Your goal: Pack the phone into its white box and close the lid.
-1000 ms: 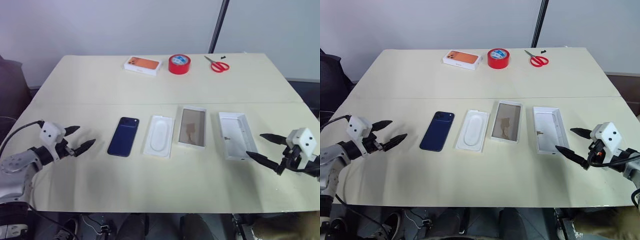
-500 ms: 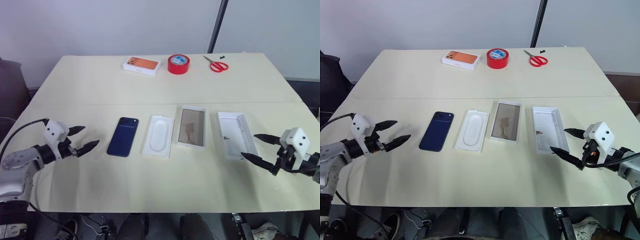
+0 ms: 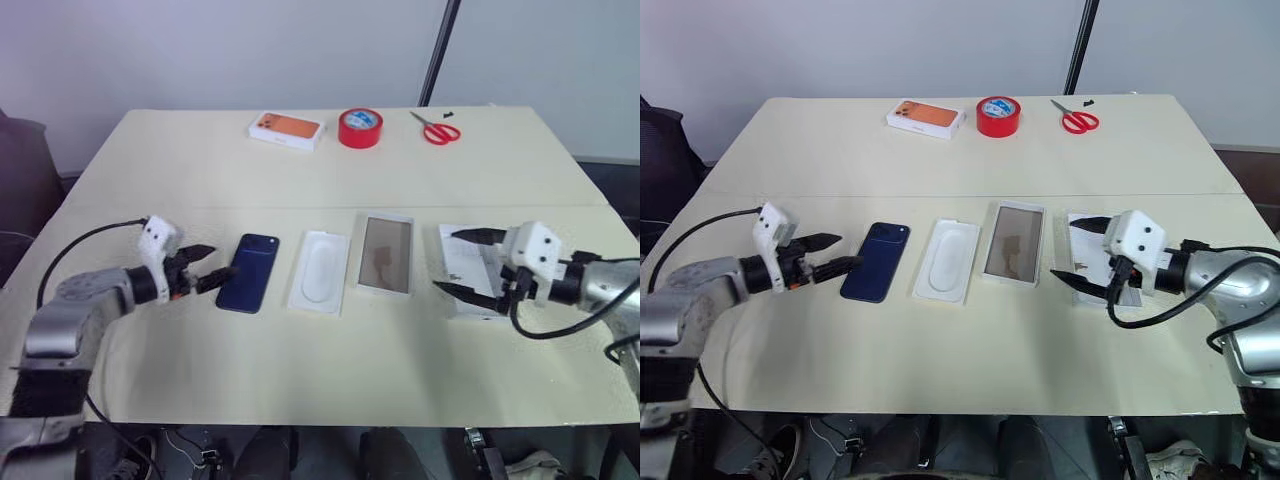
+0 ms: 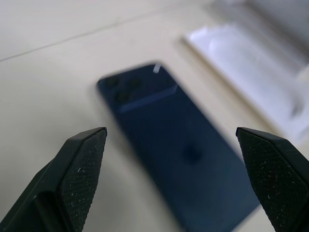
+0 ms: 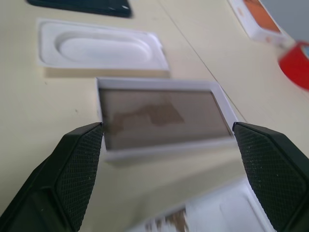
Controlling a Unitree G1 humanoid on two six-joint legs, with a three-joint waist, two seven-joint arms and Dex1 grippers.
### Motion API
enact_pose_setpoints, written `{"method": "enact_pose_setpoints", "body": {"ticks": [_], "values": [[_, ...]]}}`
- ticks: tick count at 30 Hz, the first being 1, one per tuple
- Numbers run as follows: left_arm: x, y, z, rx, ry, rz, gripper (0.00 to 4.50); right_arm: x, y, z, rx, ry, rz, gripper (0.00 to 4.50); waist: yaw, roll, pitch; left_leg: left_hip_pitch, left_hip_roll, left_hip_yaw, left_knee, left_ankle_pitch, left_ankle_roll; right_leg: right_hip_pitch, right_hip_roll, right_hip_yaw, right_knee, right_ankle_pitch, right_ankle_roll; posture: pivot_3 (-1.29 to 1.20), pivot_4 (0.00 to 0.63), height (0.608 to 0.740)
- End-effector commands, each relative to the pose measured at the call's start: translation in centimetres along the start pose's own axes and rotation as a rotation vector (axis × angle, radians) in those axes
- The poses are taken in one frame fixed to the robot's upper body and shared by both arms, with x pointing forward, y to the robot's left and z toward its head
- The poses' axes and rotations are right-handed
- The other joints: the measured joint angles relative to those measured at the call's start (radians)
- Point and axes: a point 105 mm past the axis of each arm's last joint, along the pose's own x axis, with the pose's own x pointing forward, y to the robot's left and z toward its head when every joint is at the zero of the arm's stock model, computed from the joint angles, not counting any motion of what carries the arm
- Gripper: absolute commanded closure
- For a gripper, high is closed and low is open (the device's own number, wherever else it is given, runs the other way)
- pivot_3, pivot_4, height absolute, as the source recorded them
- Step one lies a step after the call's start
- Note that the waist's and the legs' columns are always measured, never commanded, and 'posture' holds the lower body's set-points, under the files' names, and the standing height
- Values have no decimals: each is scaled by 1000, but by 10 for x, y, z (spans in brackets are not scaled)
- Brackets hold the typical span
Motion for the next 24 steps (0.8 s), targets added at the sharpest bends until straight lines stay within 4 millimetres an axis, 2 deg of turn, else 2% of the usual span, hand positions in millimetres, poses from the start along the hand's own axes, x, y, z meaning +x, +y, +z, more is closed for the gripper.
{"method": "enact_pose_setpoints", "body": {"ticks": [1, 3, 5, 7, 10, 16, 24], "values": [[17, -15, -2, -69, 86, -74, 7, 5, -6, 27, -99, -60, 16, 36, -2, 0, 0, 0, 0, 0, 0, 0, 0, 0, 0, 0, 0, 0, 0, 0, 150, 740], [27, -21, -1, -122, 92, -115, 7, 14, -5, 34, -92, -96, 23, 36, -6, 0, 0, 0, 0, 0, 0, 0, 0, 0, 0, 0, 0, 0, 0, 0, 150, 740], [38, -25, -3, -166, 109, -140, 7, 19, -2, 32, -96, -93, 32, 36, -4, 0, 0, 0, 0, 0, 0, 0, -1, 0, 2, 0, 0, 0, 0, 0, 150, 740], [49, -27, -6, -253, 128, -158, 7, 21, -1, 28, -91, -90, 24, 36, -2, -1, 0, 0, 0, 0, 0, 0, -1, 0, 2, 0, 0, 0, 0, 0, 150, 740], [60, -32, -11, -293, 175, -171, 7, 16, -2, 24, -83, -75, 6, 36, 1, -1, 1, 0, -1, 0, 1, 0, -1, 0, 1, 0, 0, 0, 0, 0, 150, 740], [73, -44, -23, -366, 282, -201, 7, 13, 2, 18, -78, -51, -3, 36, 0, -1, 1, 0, -1, 0, 1, 0, -1, 0, 1, 0, 0, 0, 0, 0, 150, 740], [85, -55, -32, -419, 318, -215, 7, 14, 4, 15, -74, -48, -23, 36, 3, -1, 0, 1, -1, 0, 1, 1, -1, 1, 1, 0, 0, 0, 0, 0, 150, 740]]}}
